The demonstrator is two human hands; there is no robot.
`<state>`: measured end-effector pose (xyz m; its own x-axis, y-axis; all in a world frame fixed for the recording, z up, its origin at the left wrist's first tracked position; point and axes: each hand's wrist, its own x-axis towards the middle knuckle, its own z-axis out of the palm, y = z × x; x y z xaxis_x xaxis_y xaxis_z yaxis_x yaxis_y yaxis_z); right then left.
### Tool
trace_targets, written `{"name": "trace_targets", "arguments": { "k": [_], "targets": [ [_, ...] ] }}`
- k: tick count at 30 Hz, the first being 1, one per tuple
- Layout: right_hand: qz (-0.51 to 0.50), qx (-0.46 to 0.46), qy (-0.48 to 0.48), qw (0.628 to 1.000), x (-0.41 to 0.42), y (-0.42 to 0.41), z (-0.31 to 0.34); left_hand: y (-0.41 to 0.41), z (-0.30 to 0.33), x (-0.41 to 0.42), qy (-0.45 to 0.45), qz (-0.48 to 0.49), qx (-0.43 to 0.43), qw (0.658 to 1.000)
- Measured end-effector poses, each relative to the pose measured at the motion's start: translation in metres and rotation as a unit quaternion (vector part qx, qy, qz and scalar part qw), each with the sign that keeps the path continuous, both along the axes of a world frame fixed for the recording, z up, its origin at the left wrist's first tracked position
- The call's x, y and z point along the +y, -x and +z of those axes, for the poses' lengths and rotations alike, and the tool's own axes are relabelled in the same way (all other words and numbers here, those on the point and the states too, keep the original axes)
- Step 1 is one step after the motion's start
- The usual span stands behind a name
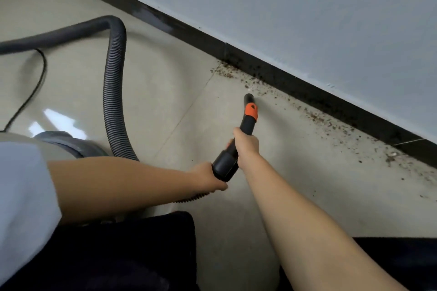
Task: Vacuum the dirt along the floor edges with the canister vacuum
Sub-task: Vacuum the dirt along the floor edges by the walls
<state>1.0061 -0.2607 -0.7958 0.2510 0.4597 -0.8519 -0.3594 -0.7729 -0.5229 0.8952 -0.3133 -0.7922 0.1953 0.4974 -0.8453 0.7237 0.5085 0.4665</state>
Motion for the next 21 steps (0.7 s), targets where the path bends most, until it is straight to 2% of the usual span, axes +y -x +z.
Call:
{"name": "trace_targets", "arguments": {
  "k": [12, 21],
  "targets": [
    [0.081, -0.001, -0.014, 0.997, 0.04, 0.045, -0.011, 0.032, -0.003, 0.021, -0.031, 0.065, 0.061, 0.996],
    [0.082, 0.013, -0.013, 0.996, 0.071, 0.063, -0.008, 0.053, 0.001, 0.052, -0.058, 0.066, 0.078, 0.993]
  ]
}}
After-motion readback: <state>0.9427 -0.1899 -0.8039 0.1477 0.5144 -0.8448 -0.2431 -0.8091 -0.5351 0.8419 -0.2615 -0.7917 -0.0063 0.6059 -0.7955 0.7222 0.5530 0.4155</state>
